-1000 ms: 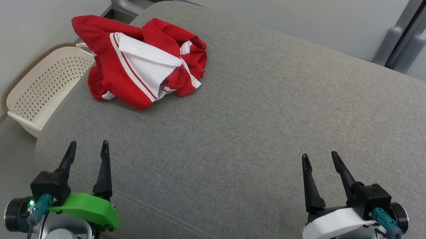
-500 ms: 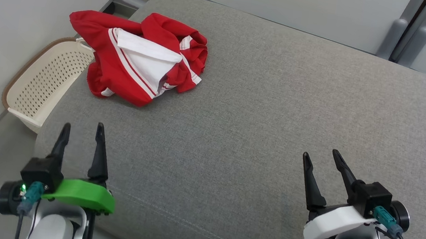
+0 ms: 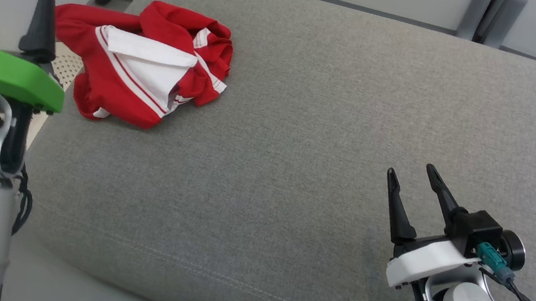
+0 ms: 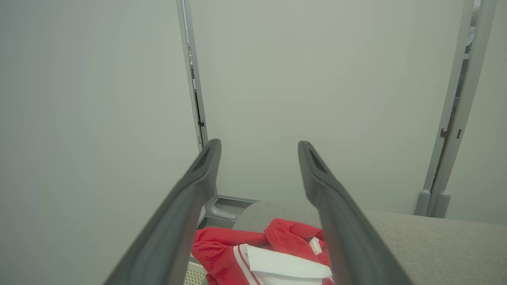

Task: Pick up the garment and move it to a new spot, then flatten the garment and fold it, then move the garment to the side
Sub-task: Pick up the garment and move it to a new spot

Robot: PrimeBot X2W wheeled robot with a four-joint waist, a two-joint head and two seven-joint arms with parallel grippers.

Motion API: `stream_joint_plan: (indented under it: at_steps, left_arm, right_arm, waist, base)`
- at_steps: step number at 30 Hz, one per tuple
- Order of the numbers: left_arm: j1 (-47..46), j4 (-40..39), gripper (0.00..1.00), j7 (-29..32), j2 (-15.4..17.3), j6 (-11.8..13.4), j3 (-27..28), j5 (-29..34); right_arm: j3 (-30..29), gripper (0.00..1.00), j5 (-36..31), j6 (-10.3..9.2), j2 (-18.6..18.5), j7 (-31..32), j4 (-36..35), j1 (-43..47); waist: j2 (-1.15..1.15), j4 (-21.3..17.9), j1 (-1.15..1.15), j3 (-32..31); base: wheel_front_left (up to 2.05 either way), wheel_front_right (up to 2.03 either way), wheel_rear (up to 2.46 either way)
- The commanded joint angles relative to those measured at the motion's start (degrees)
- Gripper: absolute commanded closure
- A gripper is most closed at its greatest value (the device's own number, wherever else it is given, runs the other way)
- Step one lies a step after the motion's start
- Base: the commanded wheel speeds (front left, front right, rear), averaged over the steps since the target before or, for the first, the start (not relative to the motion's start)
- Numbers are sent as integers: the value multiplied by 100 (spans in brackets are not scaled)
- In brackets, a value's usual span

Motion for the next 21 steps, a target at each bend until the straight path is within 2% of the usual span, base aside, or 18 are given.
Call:
stream_joint_plan:
  at_steps: [1,3,10,16,21]
  left_arm:
    - [-190,173,0,237,85,-68,26,-143]
    - [-726,706,0,816,241,-189,4,-399]
    - [-1561,2408,0,1841,533,-325,49,-977]
    - [-1955,3537,0,2259,819,-377,118,-1285]
    - [-2107,4145,0,2453,986,-406,140,-1482]
  right_arm:
    - [8,0,-78,0,-23,20,-56,-74]
    - [20,0,-117,0,-34,35,-142,-181]
    - [115,0,-116,0,-39,82,-269,-413]
    - [156,0,-114,0,-50,69,-323,-566]
    - [173,0,-85,0,-50,40,-350,-653]
  waist:
    - [0,-252,0,242]
    - [0,-475,0,435]
    - [0,-977,0,952]
    - [0,-1286,0,1341]
    - [0,-1445,0,1566]
  base:
    - [0,0,0]
    - [0,0,0]
    - [0,0,0]
    - [0,0,0]
    - [0,0,0]
